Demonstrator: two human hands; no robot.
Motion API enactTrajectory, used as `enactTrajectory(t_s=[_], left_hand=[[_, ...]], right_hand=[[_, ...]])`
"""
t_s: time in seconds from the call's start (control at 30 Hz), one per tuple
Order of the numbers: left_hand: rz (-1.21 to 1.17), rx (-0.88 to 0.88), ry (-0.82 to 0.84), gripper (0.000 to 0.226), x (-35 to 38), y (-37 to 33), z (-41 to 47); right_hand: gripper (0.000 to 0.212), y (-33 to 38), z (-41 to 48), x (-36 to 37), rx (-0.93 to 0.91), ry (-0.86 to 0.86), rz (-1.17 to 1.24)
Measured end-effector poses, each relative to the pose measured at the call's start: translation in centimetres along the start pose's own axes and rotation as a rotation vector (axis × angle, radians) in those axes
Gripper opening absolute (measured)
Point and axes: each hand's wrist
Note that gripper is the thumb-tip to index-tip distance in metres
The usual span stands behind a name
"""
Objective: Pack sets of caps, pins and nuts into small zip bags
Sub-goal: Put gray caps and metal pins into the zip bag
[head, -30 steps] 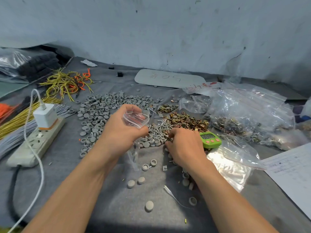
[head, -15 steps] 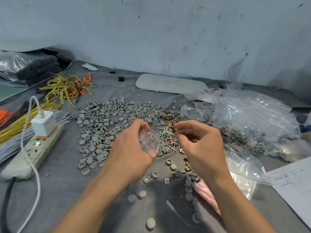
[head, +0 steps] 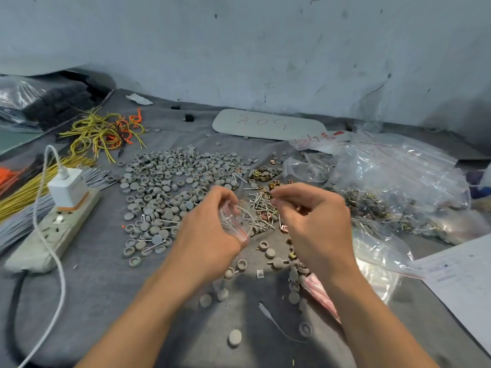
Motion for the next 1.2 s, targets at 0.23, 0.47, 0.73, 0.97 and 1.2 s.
enactTrajectory(t_s=[0.23, 0.47, 0.73, 0.97, 1.2], left_hand=[[-0.183, -0.029, -0.097, 0.052, -2.1, 0.7, 1.0], [-0.213, -0.029, -0.112, 0.052, -2.6, 1.5, 1.3], [-0.143, -0.050, -0.088, 0.052, -2.7, 1.3, 1.0], [-0.089, -0.062, -0.082, 0.051, -2.6, 0.8, 0.7], [-0.071, -0.081, -0.050, 0.050, -2.2, 0.3, 0.6]], right_hand=[[0.019, -2.4, -0.1, -0.7, 0.098, 0.485, -0.620], [0.007, -1.9, -0.7, 0.1, -0.053, 0.646, -0.877], [0.015, -1.7, -1.4, 0.3, -0.134, 0.746, -0.998], [0.021, -1.5, -1.5, -0.2, -0.102, 0.642, -0.917], [0.028, -1.5, -0.8, -0.1, 0.006, 0.633, -0.861]])
Point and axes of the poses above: each hand's wrist, its own z-axis towards the middle knuckle, its own x-axis out of the palm, y = z × x, and after that the axes turned 11 degrees about -z, right-handed
